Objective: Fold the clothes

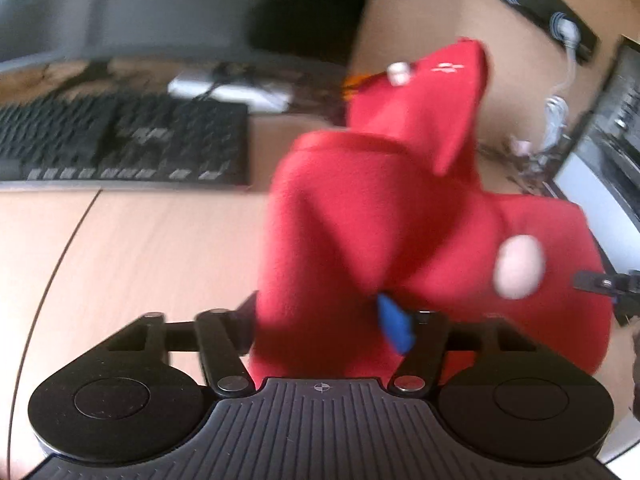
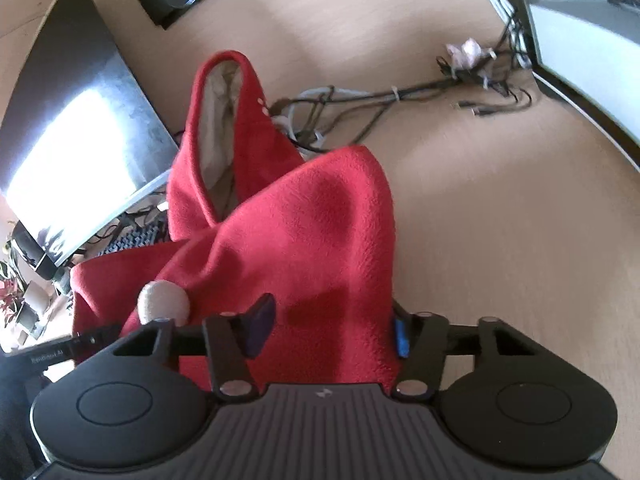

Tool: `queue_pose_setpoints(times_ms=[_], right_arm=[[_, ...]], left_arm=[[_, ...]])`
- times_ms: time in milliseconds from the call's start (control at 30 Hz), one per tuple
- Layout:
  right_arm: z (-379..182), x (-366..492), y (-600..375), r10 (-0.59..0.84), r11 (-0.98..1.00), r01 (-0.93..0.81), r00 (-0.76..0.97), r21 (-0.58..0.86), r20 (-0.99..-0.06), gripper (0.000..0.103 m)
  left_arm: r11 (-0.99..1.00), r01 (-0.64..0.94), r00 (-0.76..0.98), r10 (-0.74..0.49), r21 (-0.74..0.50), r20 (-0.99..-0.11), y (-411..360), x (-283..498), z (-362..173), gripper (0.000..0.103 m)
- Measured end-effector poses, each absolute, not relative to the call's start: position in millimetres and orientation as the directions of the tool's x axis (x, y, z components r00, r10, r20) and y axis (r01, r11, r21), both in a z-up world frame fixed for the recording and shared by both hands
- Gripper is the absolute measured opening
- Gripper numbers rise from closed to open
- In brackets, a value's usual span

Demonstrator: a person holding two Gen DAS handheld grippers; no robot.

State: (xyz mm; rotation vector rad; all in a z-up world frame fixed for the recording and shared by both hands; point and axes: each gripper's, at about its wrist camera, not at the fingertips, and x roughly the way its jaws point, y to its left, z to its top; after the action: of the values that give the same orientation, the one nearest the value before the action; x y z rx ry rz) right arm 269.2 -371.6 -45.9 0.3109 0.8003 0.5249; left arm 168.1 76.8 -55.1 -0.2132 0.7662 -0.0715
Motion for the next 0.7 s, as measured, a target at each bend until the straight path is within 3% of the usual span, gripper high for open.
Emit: queue_pose_setpoints(times_ms=[100,233,300,467,533,600,667,700], right_arm=[[-34,269,-364,0.51,0.86,-0.358,0.622,0.364,-0.594,0.052],[-42,281,-354,0.38,0.918,-0.36,0.667,0.17,-0.641,0.051],[-49,286,-353,0.36,0.922,-0.358,0.661,0.145,-0.659,0.052],[-29,278,-345,0.244,0.939,-0.341,0.758,-0.05,-0.605,0.07],[-12,267,-342,0.238,0.93,-0.349,0.809,-0.113,-0.537,0.072],[4,261,-337,0.328,0.907,-0.414,0.807,-0.074,-0.491,0.085],[14,259,-330,0.437,0.868,-0.496,0.773,-0.008,-0.46,0.086],[13,262,-323,0.478,0.848,-0.53,0.745,0.023,-0.465,0.086]], left_arm=[[0.986,0.062,0.754,-0.146,-0.152,-0.64,58,172,-33,0.035],[0.998,0.059,0.792,-0.032,0.024,-0.61,44,196,-24,0.032],[0.995,0.012,0.781,0.049,0.094,-0.623,51,208,-40,0.046],[0.997,-0.063,0.755,0.021,-0.042,-0.655,82,211,-42,0.067],[0.992,-0.097,0.773,0.023,-0.083,-0.634,89,203,-24,0.068],[0.987,-0.074,0.824,-0.02,-0.143,-0.567,89,190,2,0.084],[0.976,0.025,0.849,-0.136,-0.217,-0.511,84,185,16,0.094],[0.964,0.082,0.854,-0.199,-0.253,-0.481,81,184,23,0.094]])
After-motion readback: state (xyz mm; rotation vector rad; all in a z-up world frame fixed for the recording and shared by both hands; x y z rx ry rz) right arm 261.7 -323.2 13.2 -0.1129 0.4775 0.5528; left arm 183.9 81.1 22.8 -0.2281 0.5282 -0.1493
